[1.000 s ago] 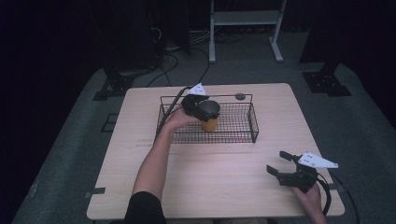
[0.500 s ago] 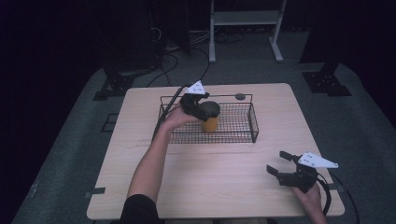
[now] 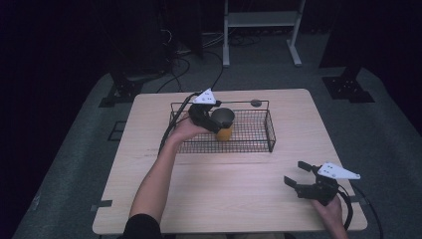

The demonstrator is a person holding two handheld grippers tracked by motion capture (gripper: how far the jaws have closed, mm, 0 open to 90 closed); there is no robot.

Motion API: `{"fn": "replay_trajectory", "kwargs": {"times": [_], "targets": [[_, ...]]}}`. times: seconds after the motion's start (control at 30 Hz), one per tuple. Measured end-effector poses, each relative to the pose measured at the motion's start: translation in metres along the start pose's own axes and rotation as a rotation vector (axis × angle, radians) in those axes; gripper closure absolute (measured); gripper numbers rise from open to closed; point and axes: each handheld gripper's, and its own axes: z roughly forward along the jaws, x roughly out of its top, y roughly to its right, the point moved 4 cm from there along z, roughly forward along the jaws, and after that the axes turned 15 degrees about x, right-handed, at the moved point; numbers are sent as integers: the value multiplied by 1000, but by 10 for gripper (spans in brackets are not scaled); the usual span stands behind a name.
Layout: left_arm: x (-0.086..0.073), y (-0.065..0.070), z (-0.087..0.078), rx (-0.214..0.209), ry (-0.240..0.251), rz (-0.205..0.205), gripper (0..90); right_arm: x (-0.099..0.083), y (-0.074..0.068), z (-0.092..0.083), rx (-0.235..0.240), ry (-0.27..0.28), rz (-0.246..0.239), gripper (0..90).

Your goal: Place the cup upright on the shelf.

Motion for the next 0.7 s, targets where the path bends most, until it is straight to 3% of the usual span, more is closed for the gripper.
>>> {"fn": "replay_trajectory", "kwargs": {"times": [0.27,0.7], "targets": [[4,9,-14,2,36,2,22,0,0,0,0,-1,-1,133],[-4,24,-29,1,56,4,22,0,0,0,0,-2,0,133]]}}
